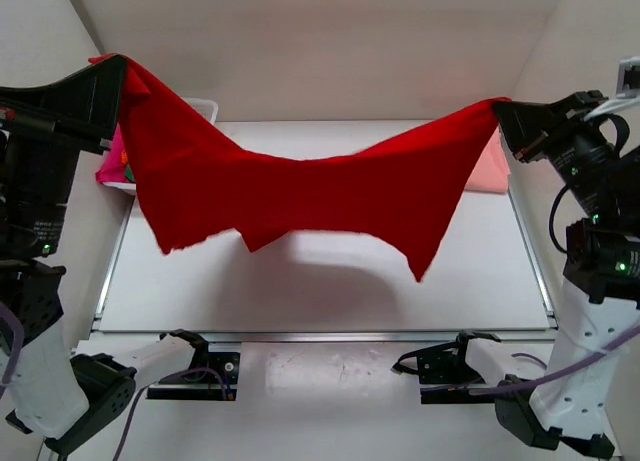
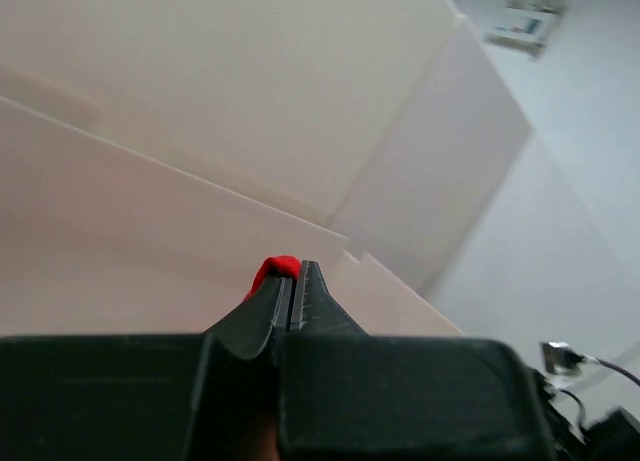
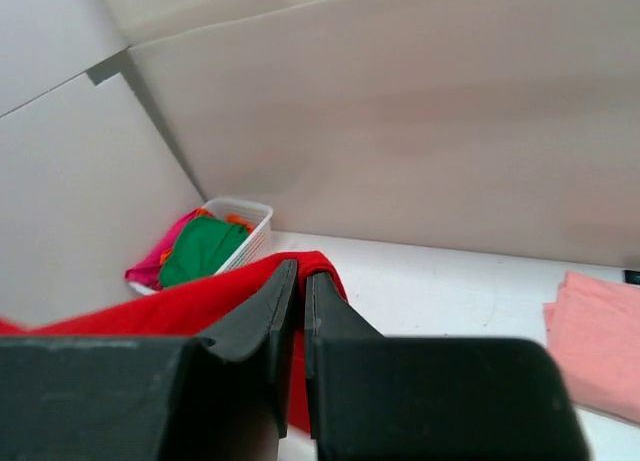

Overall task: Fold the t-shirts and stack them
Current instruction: Flatten out the tshirt

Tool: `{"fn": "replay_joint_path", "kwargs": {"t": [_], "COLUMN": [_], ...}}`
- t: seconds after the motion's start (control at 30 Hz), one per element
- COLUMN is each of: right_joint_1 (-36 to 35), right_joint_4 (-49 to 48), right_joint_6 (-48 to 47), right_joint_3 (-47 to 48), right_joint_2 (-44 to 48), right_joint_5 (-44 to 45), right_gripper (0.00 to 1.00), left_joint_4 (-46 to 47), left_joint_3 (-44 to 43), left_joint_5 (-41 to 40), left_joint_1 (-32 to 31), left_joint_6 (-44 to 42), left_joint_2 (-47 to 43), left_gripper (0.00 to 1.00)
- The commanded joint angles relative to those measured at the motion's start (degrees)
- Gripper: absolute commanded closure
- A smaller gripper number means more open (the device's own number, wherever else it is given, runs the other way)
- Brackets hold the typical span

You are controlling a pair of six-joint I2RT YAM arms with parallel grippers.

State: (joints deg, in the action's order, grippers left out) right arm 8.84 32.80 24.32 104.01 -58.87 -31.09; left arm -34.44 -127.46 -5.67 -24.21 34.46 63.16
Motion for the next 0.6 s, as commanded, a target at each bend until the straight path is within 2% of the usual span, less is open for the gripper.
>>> {"fn": "replay_joint_path", "kwargs": {"t": [0.0,0.03,0.07,0.1,0.13,0.17,0.23,0.27,0.33,0.4,0.43,0.5,0.57], "right_joint_1": [-0.1,-1.4,-2.5,-3.2,-3.7,-3.9,-4.7,-5.1,-5.4,-5.9,-6.5,-7.0,-5.9], "right_joint_4": [-2.9,-3.6,-4.0,-4.3,-4.6,-4.8,-5.3,-5.5,-6.6,-5.2,-4.2,-2.3,-0.5], "right_joint_6": [2.2,1.6,0.3,-0.4,-1.5,-1.4,-2.7,-3.4,-4.9,-6.1,-7.5,-8.9,-8.2], "right_joint_3": [-0.2,-0.3,-0.8,-1.3,-2.1,-2.4,-2.3,-2.4,-0.3,4.4,8.1,15.5,26.4], "right_joint_2": [-7.3,-8.3,-9.9,-11.5,-12.5,-14.7,-18.7,-21.1,-25.5,-32.8,-34.8,-41.4,-46.3], "right_joint_5": [-4.1,-3.0,-1.7,0.7,1.4,1.4,1.9,3.4,3.4,3.7,4.4,5.3,4.1], "right_gripper": [0.99,1.0,1.0,1.0,1.0,1.0,1.0,1.0,1.0,1.0,1.0,1.0,1.0], "left_joint_4": [-3.4,-4.2,-4.1,-3.5,0.0,1.2,2.5,2.2,1.9,0.5,-1.1,-2.9,-0.6], "left_joint_3": [0.2,0.3,1.0,3.9,5.9,10.0,12.0,10.8,7.9,-1.3,-4.2,-17.5,-20.6], "left_joint_5": [-4.9,-3.1,2.8,12.2,17.0,22.2,23.2,20.2,22.2,25.3,25.4,27.0,27.6], "left_joint_1": [3.7,5.6,11.4,14.9,21.2,21.7,21.6,20.2,21.7,23.7,24.1,25.9,27.2], "left_joint_6": [-2.9,-2.8,-1.5,0.6,1.8,3.6,2.7,0.5,-0.7,-1.0,-1.0,-1.0,-0.6], "left_joint_2": [6.2,7.5,9.3,11.1,11.9,13.6,18.1,21.5,28.3,38.2,41.0,49.9,51.5], "left_gripper": [1.0,1.0,1.0,1.0,1.0,1.0,1.0,1.0,1.0,1.0,1.0,1.0,1.0]}}
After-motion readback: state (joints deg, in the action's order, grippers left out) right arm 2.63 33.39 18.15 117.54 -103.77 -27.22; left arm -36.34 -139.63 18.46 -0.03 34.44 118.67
